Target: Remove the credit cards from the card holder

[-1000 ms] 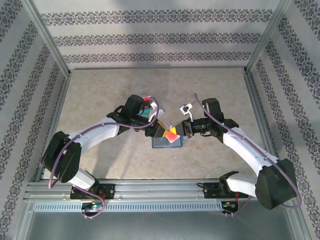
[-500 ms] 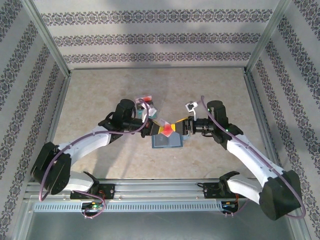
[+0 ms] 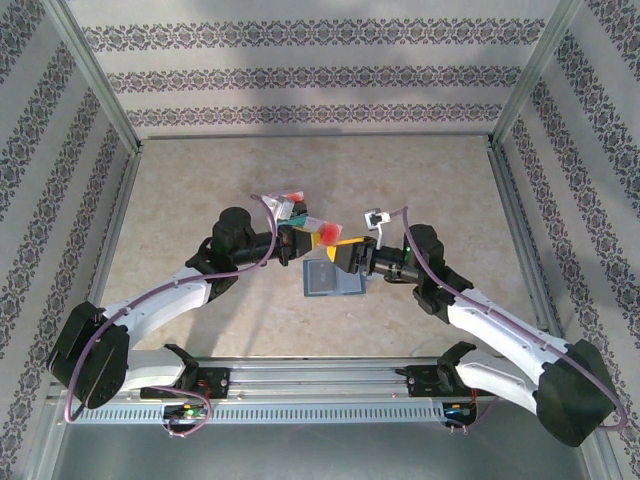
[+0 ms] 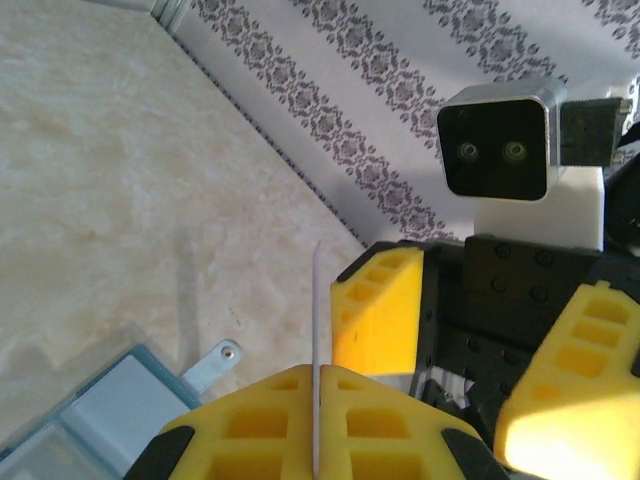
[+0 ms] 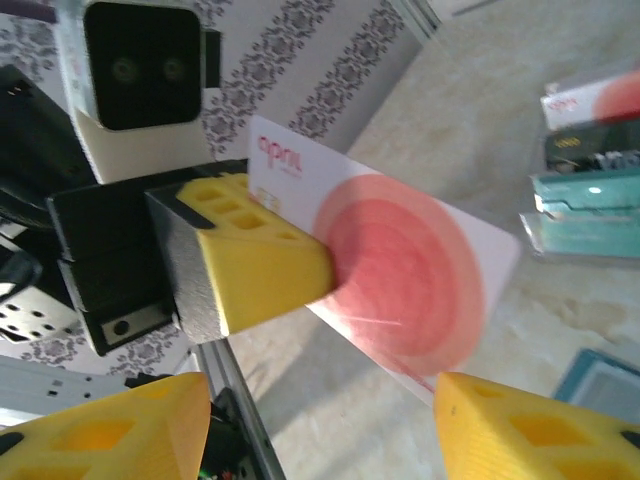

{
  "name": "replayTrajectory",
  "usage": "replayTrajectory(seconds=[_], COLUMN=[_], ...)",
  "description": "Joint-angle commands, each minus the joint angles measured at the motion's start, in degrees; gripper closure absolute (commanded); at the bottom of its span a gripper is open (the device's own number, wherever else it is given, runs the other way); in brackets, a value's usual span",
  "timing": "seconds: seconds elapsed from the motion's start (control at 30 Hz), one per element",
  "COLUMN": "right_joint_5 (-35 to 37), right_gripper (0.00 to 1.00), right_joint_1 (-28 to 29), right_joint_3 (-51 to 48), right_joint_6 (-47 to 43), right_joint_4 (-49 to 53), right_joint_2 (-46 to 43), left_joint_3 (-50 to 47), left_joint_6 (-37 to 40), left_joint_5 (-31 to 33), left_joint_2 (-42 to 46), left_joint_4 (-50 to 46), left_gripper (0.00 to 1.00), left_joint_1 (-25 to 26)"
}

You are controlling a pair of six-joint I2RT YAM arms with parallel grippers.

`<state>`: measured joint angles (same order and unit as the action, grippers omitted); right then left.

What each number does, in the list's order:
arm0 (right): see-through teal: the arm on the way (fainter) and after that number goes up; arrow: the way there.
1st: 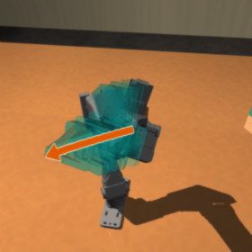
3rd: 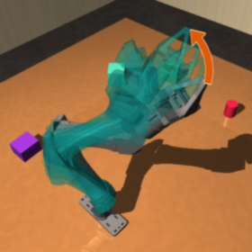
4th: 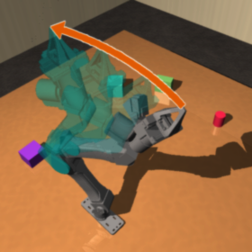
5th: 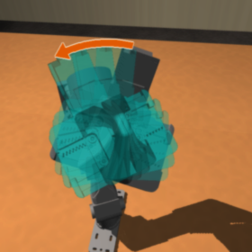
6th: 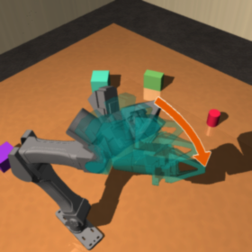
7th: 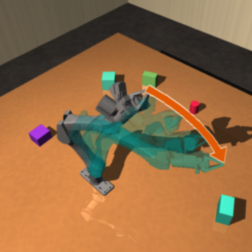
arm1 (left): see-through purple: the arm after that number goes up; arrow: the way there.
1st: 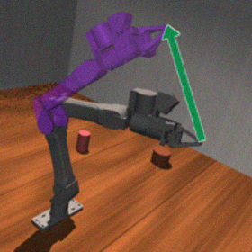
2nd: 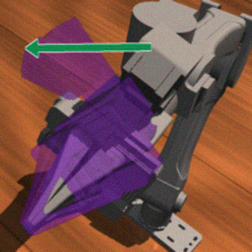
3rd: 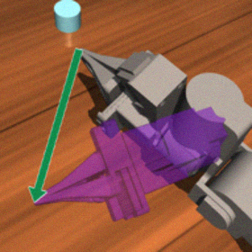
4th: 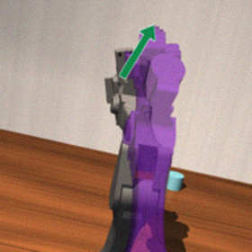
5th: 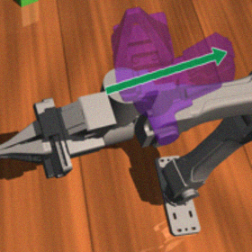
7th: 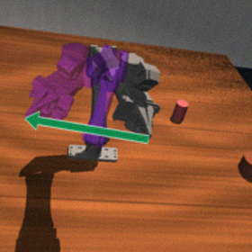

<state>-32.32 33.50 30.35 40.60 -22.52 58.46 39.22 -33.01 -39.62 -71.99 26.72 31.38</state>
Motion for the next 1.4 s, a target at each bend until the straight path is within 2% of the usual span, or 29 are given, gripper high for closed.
replayTrajectory(seconds=[0.0, 0.23, 0.53, 0.7, 0.93, 1.23, 1.37], right_joint_5=[3.0, 4.1, 6.9, 4.9, 1.2, -1.9, -2.9], right_gripper=[0.41, 0.45, 0.48, 0.48, 0.52, 0.69, 0.89], right_joint_1=[0.4, 0.4, -2.4, -2.2, -1.6, -0.8, -0.5], right_joint_3=[-0.1, -0.5, -4.9, -3.7, -1.7, -0.3, -0.5], right_joint_6=[2.2, 2.8, 5.3, 5.9, 7.7, 10.3, 11.3], right_joint_4=[-8.2, -10.8, -10.9, -12.2, -18.7, -25.7, -27.6], right_joint_2=[1.8, 3.3, -2.7, -2.9, 1.4, 4.8, 5.5], left_joint_3=[-0.6, -1.4, -0.9, -0.6, -0.6, -0.5, -0.4], left_joint_6=[-3.5, -5.7, -4.1, -5.3, -8.0, -8.4, -8.9], left_joint_5=[-1.0, -1.7, -1.4, -2.7, -5.0, -4.9, -4.7], left_joint_2=[0.7, 1.6, 4.1, 3.3, 2.6, 0.9, -0.5], left_joint_4=[6.6, 10.2, 7.0, 8.5, 11.6, 13.2, 14.9], left_gripper=[1.0, 1.0, 1.0, 1.0, 1.0, 1.0, 0.99], left_joint_1=[-0.5, -0.5, -0.5, -0.5, -0.4, -0.4, -0.4])
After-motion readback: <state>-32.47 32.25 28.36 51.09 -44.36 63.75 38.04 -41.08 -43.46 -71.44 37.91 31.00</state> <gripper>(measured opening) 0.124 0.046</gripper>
